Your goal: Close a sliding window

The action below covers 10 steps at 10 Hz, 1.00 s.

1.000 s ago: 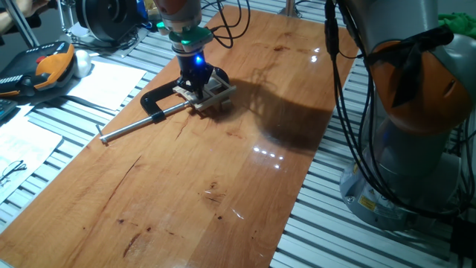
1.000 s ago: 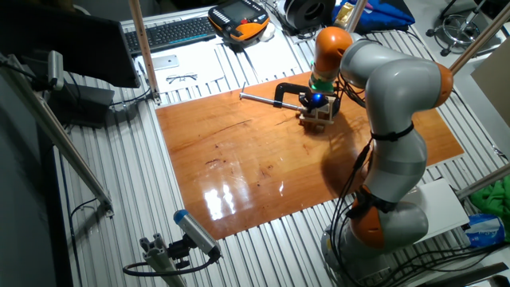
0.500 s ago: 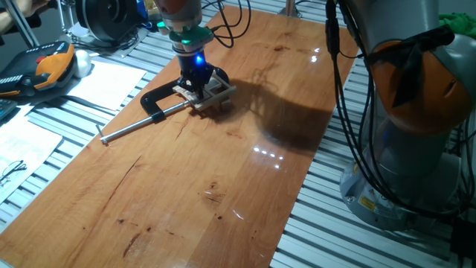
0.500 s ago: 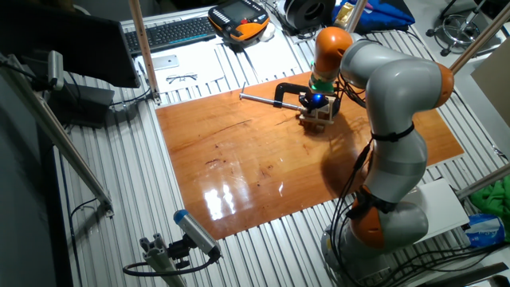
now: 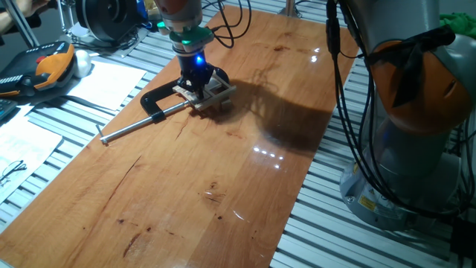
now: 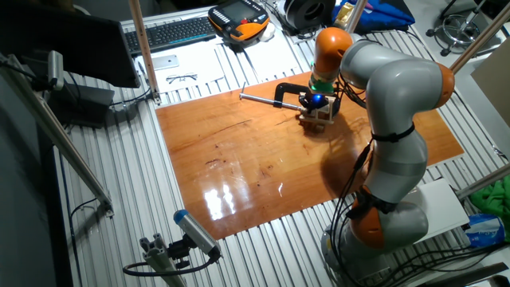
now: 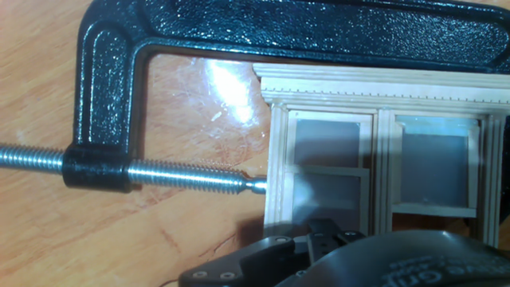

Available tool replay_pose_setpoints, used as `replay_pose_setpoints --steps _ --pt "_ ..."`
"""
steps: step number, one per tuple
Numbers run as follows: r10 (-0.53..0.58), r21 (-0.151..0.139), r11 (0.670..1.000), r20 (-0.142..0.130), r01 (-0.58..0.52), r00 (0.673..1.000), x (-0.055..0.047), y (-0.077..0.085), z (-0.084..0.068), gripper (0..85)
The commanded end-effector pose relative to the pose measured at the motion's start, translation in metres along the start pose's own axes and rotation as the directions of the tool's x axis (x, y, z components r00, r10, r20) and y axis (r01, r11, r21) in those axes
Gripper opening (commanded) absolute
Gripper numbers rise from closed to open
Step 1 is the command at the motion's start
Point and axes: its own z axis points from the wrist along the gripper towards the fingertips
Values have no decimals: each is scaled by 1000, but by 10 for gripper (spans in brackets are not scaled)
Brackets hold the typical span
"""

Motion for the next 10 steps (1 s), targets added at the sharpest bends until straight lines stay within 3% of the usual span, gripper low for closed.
replay_pose_setpoints --steps 1,10 --pt "0 1 1000 -1 0 1000 0 0 0 0" --pt "4 -9 1000 -7 -4 1000 6 1 2 0"
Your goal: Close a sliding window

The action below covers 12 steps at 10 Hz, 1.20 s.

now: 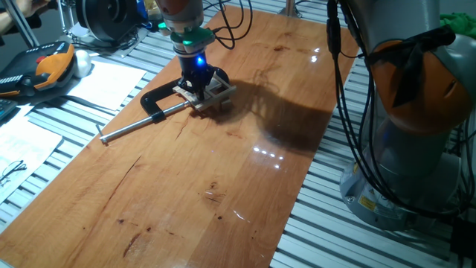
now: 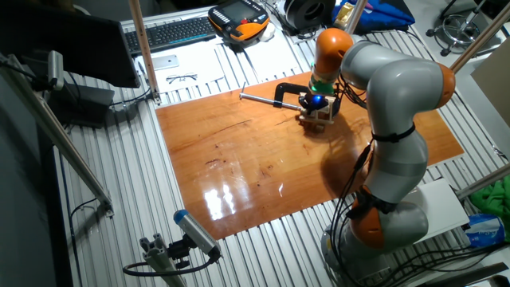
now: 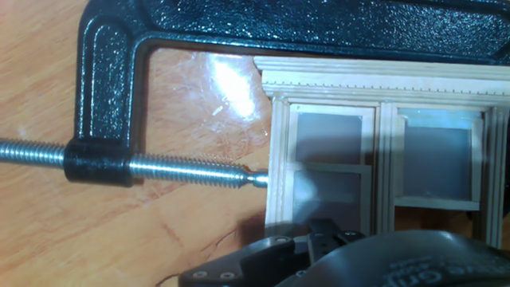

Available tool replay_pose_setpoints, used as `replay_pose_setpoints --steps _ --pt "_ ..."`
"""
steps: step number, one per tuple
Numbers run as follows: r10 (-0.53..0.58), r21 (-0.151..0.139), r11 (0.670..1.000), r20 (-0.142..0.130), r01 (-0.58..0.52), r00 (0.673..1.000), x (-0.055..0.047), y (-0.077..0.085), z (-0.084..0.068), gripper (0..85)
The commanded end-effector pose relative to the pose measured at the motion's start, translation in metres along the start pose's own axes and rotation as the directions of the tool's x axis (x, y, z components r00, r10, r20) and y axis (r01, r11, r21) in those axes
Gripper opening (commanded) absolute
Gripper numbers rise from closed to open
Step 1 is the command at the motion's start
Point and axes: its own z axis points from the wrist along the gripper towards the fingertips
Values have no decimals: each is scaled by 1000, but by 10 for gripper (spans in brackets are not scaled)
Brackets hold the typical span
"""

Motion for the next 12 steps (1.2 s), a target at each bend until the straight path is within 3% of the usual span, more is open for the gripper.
replay_pose_setpoints --steps 1,7,8,10,12 --pt "0 0 1000 0 0 1000 0 0 0 0" --pt "5 -9 1000 -9 -6 1000 3 1 -2 0" --pt "8 -17 1000 -11 -8 1000 -3 0 -5 0" --pt "-8 -1 1000 1 8 1000 -17 -1 -9 0" --pt "-22 11 1000 33 22 999 -31 -2 -8 0"
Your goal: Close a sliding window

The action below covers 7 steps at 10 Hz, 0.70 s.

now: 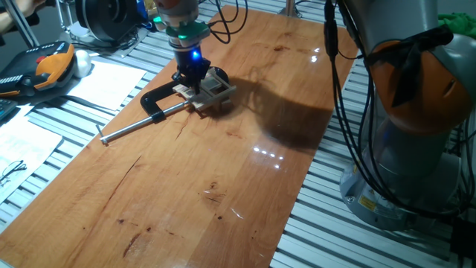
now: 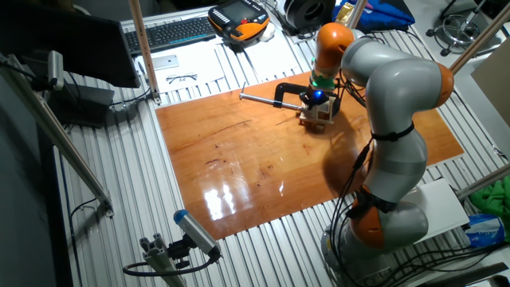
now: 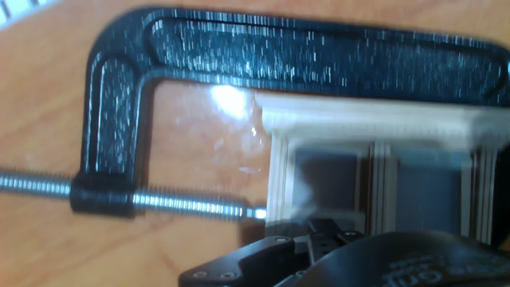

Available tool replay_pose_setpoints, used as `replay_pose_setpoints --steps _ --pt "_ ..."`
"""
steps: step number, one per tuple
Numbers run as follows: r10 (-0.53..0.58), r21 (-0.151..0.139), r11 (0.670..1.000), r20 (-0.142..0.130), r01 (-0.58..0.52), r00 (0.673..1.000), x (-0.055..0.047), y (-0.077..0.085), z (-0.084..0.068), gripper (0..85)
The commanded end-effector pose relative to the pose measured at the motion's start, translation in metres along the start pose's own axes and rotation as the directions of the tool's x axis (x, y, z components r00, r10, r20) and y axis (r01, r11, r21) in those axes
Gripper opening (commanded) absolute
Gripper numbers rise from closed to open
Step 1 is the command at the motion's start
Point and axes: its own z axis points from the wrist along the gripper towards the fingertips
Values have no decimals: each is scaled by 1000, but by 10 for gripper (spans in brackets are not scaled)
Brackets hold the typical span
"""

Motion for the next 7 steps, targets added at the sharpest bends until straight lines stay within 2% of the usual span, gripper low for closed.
replay_pose_setpoints --steps 1,3,7 --pt "-6 0 1000 9 6 1000 -7 -1 3 0" --pt "-12 10 1000 27 12 1000 -17 -2 5 0" --pt "-20 23 1000 40 19 999 -19 -5 7 0"
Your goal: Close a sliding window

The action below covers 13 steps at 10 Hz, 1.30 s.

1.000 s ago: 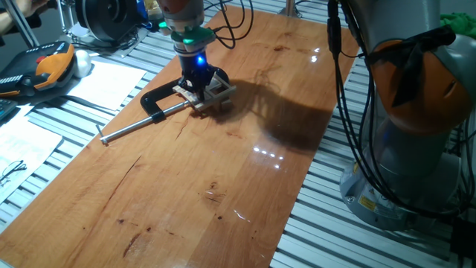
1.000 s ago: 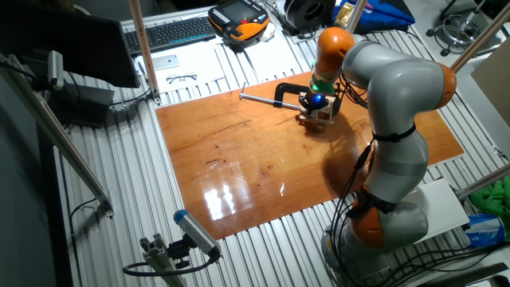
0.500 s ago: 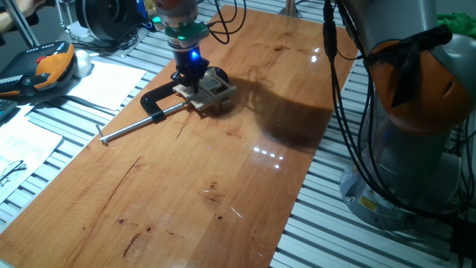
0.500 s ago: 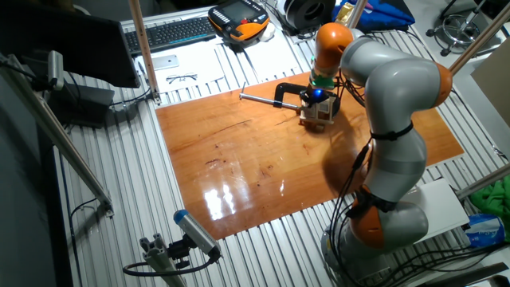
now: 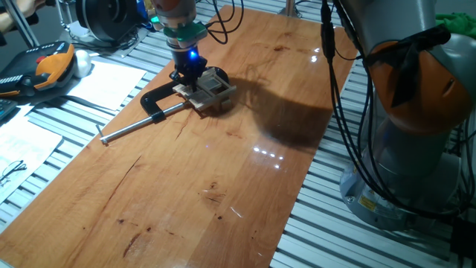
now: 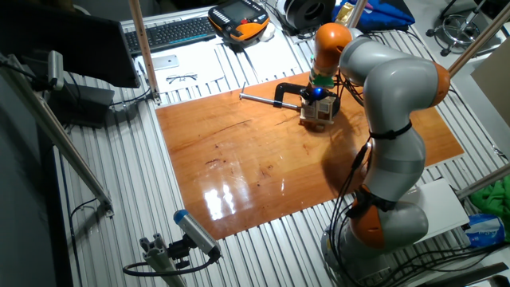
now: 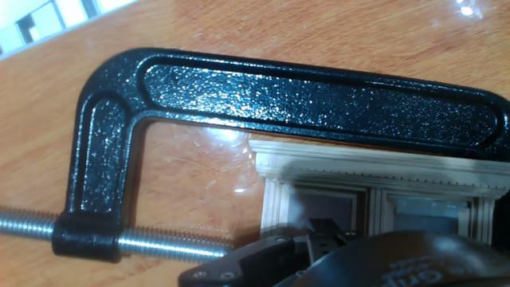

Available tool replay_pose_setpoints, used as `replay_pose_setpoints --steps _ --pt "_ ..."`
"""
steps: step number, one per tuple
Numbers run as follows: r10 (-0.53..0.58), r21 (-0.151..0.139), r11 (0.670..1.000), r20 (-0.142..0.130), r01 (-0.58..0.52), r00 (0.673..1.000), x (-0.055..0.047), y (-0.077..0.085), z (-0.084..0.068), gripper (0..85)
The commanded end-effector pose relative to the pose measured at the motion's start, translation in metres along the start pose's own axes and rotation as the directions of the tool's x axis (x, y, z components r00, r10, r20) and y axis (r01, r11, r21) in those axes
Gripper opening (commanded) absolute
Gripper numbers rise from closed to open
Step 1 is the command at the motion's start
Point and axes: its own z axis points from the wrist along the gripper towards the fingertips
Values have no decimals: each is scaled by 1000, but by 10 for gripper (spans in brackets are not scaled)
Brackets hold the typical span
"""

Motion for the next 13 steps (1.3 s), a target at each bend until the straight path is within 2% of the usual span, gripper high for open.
replay_pose_setpoints --steps 1,7,13 --pt "-2 3 1000 1 2 1000 0 0 1 0" --pt "-5 7 1000 -1 5 1000 1 -1 4 0" --pt "-5 -7 1000 -8 5 1000 7 -1 8 0"
